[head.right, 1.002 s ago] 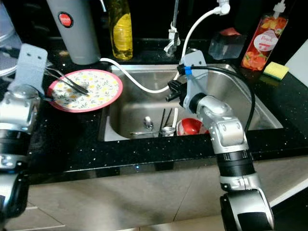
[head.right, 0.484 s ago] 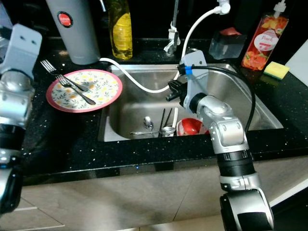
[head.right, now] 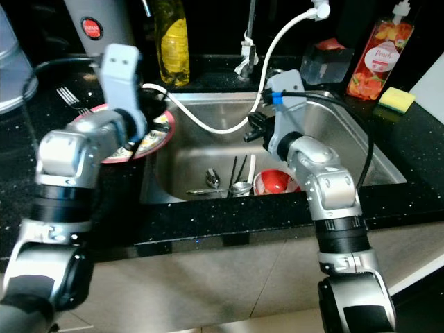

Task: Kitchen organization

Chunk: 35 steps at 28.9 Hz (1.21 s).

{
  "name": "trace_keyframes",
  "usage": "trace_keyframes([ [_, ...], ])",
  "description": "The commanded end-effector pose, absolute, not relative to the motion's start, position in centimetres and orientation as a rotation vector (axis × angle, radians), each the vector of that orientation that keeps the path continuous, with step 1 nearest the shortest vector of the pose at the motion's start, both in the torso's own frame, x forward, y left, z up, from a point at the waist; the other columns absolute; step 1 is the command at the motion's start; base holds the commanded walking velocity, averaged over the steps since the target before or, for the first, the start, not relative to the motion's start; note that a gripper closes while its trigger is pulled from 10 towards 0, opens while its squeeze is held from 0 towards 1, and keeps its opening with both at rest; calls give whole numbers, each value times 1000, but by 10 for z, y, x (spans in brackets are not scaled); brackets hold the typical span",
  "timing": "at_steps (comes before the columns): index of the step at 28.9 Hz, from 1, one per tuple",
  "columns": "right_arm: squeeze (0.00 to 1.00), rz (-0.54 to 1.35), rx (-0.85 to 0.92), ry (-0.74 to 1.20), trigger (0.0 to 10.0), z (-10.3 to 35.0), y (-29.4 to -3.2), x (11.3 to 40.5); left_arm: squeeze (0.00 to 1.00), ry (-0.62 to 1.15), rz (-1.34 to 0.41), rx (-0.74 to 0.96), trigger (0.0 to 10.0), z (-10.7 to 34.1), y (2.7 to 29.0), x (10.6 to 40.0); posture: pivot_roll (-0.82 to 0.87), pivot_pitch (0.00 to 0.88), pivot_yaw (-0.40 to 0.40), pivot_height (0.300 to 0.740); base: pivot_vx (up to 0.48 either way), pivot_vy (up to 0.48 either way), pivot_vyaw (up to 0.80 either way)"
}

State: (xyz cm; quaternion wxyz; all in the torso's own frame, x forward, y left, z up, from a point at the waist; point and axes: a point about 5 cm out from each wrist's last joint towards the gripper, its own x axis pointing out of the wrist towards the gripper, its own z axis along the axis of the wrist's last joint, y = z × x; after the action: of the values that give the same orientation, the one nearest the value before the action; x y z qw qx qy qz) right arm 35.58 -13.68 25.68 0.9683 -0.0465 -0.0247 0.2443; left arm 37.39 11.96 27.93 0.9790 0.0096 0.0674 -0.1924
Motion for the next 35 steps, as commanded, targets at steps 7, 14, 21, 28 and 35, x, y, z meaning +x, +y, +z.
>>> trace_keyframes([
  [7, 0, 469, -86, -83, 10000, 264, -137, 359, 1000, 213, -407, 70, 10000, 260, 94, 401, 64, 18, -17, 740, 0, 0, 0],
  [14, 0, 446, -84, -85, 10000, 265, -142, 357, 0, 116, -456, -48, 10000, 279, 93, 398, 57, 25, -13, 740, 0, 0, 0],
  [21, 0, 444, -81, -85, 10000, 264, -143, 357, 0, 39, -180, 39, 10000, 303, 137, 400, 60, 33, -16, 740, 0, 0, 0],
  [28, 0, 457, -74, -77, 10000, 261, -140, 358, 0, 154, 85, 54, 10000, 282, 186, 394, 80, 38, -32, 740, 0, 0, 0],
  [35, 0, 471, -71, -79, 10000, 262, -136, 359, 0, 270, 180, -11, 10000, 253, 196, 397, 81, 39, -37, 740, 0, 0, 0],
])
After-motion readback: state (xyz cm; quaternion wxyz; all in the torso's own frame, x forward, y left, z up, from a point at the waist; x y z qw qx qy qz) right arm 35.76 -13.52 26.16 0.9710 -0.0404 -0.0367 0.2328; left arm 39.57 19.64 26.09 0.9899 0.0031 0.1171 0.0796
